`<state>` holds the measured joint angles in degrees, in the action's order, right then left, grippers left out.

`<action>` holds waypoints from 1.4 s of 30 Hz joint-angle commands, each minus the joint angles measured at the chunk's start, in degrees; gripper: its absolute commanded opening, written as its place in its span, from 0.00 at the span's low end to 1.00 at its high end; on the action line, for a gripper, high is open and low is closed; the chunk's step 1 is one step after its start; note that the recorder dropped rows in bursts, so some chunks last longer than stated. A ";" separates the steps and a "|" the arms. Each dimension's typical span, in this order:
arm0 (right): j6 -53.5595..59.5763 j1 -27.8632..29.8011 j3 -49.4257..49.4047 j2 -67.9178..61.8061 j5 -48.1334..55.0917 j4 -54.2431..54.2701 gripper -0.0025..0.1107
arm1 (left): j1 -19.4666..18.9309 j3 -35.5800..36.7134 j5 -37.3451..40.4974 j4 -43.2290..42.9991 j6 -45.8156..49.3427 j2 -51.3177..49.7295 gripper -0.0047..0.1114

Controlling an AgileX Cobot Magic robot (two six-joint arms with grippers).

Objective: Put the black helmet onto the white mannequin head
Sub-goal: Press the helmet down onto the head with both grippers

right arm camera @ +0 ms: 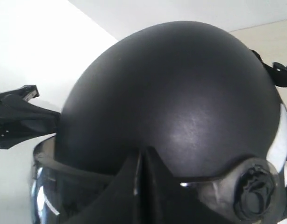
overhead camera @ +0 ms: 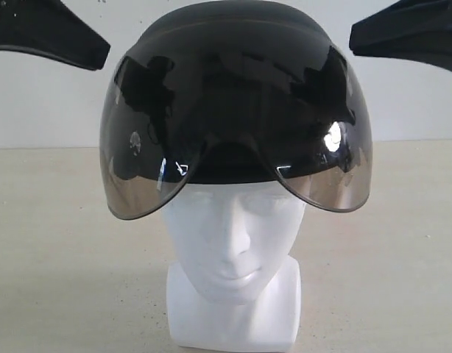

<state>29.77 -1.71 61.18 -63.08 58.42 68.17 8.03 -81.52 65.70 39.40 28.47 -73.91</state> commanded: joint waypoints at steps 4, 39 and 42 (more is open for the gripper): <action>0.37 -0.24 9.28 -0.02 4.08 0.06 0.02 | 0.56 0.23 -2.52 15.11 3.32 2.79 0.08; -3.91 -15.42 5.21 -4.34 3.37 -12.50 0.02 | 0.70 10.21 3.75 16.65 7.55 -0.05 0.08; -3.81 -15.53 3.89 -4.34 2.47 -12.50 0.02 | 0.70 10.98 3.75 16.53 7.94 0.30 0.08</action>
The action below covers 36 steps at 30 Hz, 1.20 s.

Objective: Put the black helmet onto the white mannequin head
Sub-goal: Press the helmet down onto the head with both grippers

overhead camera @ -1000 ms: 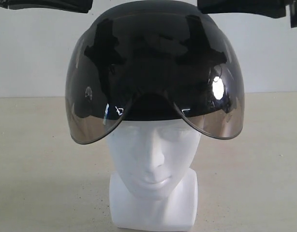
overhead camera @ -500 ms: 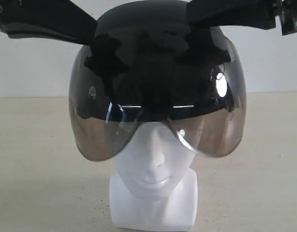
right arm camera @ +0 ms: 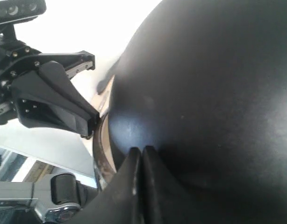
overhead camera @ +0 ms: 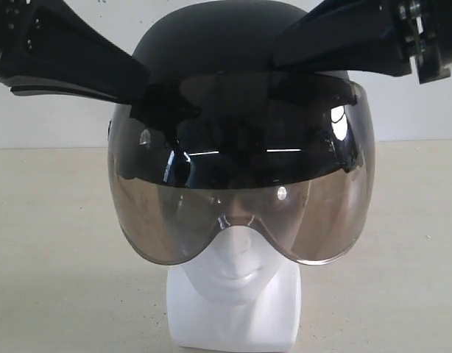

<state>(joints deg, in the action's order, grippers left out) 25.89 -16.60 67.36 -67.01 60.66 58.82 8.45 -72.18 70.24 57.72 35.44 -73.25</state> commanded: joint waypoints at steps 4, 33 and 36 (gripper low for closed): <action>0.07 -0.65 -2.75 -0.41 0.26 -3.23 0.02 | 0.28 1.79 -0.28 -2.06 0.96 -0.25 0.08; -1.86 -0.65 -2.75 -0.21 3.16 -4.80 0.02 | 0.16 5.46 -3.20 4.99 2.51 5.69 0.08; -1.86 -0.65 -2.75 -0.21 3.16 -4.80 0.02 | 0.16 4.64 -5.91 5.37 2.99 5.79 0.08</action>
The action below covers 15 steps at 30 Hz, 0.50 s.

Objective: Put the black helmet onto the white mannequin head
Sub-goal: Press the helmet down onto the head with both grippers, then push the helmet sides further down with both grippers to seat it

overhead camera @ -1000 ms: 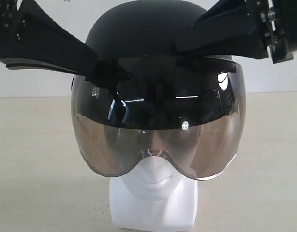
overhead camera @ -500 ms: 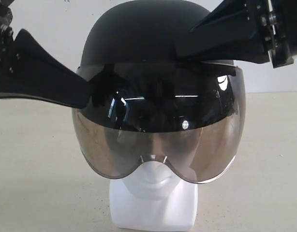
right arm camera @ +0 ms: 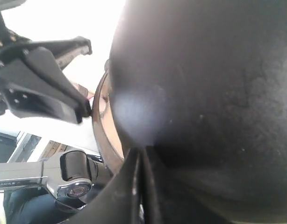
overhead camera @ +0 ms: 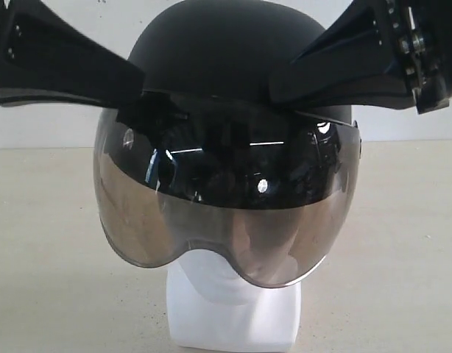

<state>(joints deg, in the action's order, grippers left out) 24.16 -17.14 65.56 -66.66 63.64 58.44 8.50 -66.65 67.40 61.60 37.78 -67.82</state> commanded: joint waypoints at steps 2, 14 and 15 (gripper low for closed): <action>-0.13 -0.10 -0.94 -0.56 0.19 -4.84 0.02 | 0.11 -0.89 -5.45 1.10 0.65 0.24 0.08; -0.13 -0.10 -0.94 -0.56 0.29 -5.76 0.02 | 0.11 -0.89 -2.03 -4.04 1.20 -3.63 0.08; -0.13 -0.10 -0.94 -0.56 0.41 -5.75 0.02 | 0.11 -0.89 -1.77 -4.04 1.20 -3.63 0.08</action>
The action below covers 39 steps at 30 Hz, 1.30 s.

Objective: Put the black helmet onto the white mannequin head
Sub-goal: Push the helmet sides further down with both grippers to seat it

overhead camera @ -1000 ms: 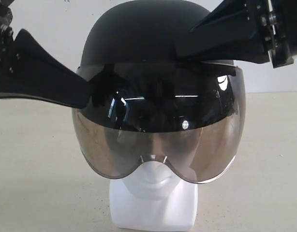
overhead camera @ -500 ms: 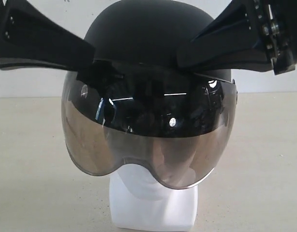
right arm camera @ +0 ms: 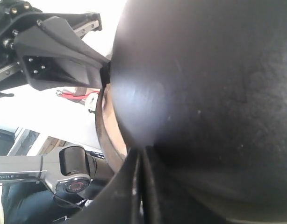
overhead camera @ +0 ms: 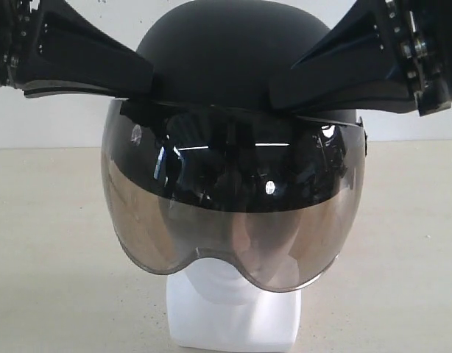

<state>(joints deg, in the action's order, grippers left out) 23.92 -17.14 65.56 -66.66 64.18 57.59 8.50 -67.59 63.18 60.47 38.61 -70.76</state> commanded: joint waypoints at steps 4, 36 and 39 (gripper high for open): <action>-0.06 -0.10 -0.94 -0.56 0.23 -5.01 0.02 | 0.11 0.64 2.36 -2.91 0.45 -0.69 0.08; -3.62 -0.10 -0.94 -0.56 1.96 -10.42 0.02 | 0.11 3.99 2.25 -3.00 1.29 -0.36 0.08; -3.62 -0.10 -0.94 -0.56 1.96 -10.42 0.02 | 0.11 3.99 2.27 -3.00 1.29 -0.25 0.08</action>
<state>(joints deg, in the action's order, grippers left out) 20.35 -17.53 65.34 -66.66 68.24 51.58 8.50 -64.32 66.81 59.72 39.69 -70.54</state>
